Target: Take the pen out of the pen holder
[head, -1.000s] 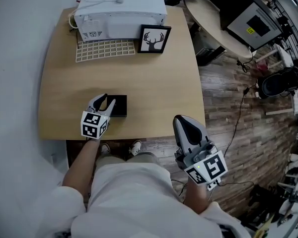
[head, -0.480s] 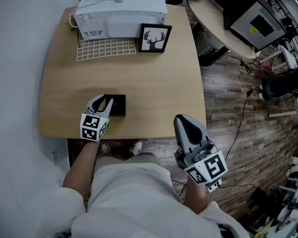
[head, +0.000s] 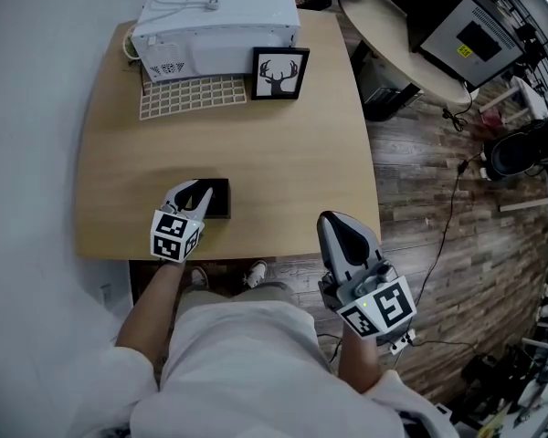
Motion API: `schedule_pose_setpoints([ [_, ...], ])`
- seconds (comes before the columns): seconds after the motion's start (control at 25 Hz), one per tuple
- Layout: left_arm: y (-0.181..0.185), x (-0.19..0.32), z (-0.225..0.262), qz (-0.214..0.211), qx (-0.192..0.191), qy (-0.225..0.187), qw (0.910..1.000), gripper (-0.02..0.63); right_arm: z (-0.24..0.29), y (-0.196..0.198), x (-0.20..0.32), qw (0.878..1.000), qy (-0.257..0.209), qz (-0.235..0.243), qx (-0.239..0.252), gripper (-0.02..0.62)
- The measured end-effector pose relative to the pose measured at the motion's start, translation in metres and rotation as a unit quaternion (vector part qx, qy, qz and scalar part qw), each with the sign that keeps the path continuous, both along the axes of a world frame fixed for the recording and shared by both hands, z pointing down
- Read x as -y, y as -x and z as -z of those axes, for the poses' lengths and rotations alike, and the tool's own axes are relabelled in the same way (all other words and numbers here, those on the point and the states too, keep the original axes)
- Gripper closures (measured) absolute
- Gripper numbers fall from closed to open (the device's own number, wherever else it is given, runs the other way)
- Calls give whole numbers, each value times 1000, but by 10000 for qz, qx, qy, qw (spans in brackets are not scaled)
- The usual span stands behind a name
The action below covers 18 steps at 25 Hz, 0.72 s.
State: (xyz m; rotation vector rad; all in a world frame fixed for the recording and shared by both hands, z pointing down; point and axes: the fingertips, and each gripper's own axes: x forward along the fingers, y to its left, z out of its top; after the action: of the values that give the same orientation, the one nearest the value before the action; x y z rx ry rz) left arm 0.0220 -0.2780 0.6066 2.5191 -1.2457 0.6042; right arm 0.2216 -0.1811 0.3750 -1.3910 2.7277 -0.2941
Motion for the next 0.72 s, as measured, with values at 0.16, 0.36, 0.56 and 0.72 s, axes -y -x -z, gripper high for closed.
schedule_pose_setpoints([
  [0.16,-5,3,-3,-35,272,126,9995,525,1,-2,1,10000,14,-50,57,592],
  [0.36,-6,9,-5,10,505,231,9985,505,3,3,-2,10000,-8,-52,59,592],
  [0.56,-7,11,-5,40,575,264,9980,503,3,0,-3,9999,19,-115,53,592],
  [0.72,-6,10,-4,38,424,253,9988,516,2,6,-4,9999,16,-110,59,592],
])
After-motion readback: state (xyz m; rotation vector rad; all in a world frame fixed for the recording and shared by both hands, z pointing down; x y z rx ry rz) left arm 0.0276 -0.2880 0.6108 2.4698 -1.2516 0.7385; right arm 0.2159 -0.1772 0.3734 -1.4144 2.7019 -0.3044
